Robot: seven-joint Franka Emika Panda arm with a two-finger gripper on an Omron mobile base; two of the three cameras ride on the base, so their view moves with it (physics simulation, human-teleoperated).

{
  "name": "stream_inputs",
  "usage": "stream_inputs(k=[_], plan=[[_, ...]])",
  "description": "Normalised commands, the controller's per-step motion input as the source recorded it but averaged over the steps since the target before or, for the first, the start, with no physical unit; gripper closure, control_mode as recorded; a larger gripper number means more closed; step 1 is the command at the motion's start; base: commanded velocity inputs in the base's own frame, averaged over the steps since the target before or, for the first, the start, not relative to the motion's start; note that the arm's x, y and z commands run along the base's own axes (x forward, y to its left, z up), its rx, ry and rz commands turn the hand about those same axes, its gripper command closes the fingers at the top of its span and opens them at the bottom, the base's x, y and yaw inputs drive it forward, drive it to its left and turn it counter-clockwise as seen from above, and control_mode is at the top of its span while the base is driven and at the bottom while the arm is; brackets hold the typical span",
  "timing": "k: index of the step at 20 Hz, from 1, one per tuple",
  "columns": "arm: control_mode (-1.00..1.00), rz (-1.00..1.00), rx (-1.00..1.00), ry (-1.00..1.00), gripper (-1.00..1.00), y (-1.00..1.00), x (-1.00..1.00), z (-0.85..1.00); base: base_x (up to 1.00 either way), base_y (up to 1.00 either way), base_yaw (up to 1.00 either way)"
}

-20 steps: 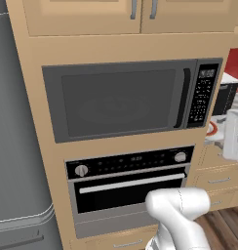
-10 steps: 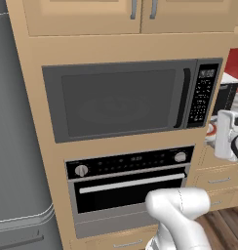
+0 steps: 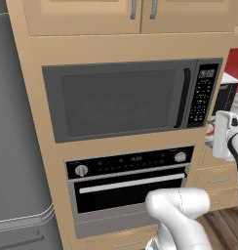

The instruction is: Pick the fish from the counter and place it in the microwave. Then turn on the microwave.

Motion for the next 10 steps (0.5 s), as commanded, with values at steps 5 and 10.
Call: stream_inputs(k=[5, 10], plan=[[-1.00, 0.00, 0.00, 0.00, -1.00, -0.11, 0.06, -0.05, 0.00, 0.00, 0.00], [-1.00, 0.00, 0.00, 0.00, -1.00, -0.08, 0.08, -0.04, 0.00, 0.00, 0.00]])
